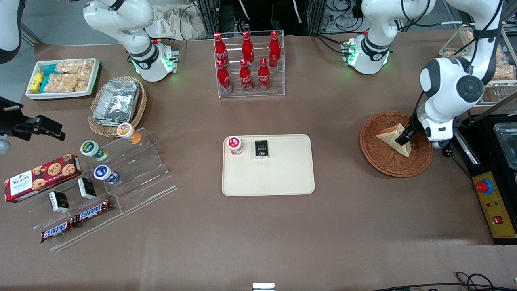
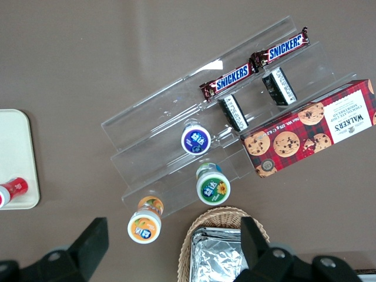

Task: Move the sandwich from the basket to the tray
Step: 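Move the left gripper down over the sandwich in the wicker basket, then close the left gripper on the triangular sandwich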

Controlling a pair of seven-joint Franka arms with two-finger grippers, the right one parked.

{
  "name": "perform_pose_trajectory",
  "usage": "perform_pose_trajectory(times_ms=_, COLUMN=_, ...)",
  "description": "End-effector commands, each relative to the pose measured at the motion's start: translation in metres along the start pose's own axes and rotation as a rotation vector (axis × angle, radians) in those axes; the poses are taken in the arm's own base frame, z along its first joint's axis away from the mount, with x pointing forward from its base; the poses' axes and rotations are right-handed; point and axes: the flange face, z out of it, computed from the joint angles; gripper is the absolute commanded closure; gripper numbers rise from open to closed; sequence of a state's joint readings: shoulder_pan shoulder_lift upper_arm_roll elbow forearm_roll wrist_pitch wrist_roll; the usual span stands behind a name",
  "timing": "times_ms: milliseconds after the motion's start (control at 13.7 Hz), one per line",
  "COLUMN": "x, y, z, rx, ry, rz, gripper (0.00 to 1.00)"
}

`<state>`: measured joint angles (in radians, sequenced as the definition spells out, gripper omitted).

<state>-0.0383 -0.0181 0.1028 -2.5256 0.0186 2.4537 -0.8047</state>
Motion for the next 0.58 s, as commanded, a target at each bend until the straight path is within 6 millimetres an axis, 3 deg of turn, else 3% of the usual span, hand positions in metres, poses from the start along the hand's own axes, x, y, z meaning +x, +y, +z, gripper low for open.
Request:
perform_pose_trajectory(times_ms=0, x=-0.006, y=-0.008, z=0.025, rx=-0.013, ry=0.027, rz=-0.019, gripper=0.00)
perform_pose_trajectory(times_ms=146, x=-0.007, y=-0.011, z=0.040, rx=-0.020, ry=0.036, rz=-0.023, gripper=0.00)
perform_pose_trajectory(times_ms=219, x=-0.007, y=-0.011, z=0.045, rx=-0.027, ry=0.043, rz=-0.024, gripper=0.17)
perform_pose_trajectory(times_ms=292, x=-0.006, y=-0.011, z=0.048, rx=-0.028, ry=0.038, rz=-0.035, gripper=0.63)
perform_pose_trajectory(times_ms=365, x=-0.005, y=-0.011, z=0.047, rx=-0.031, ry=0.039, rz=-0.036, gripper=1.00)
perform_pose_trajectory(times_ms=510, x=-0.004, y=-0.009, z=0.045, rx=-0.036, ry=0.043, rz=-0.041, gripper=1.00)
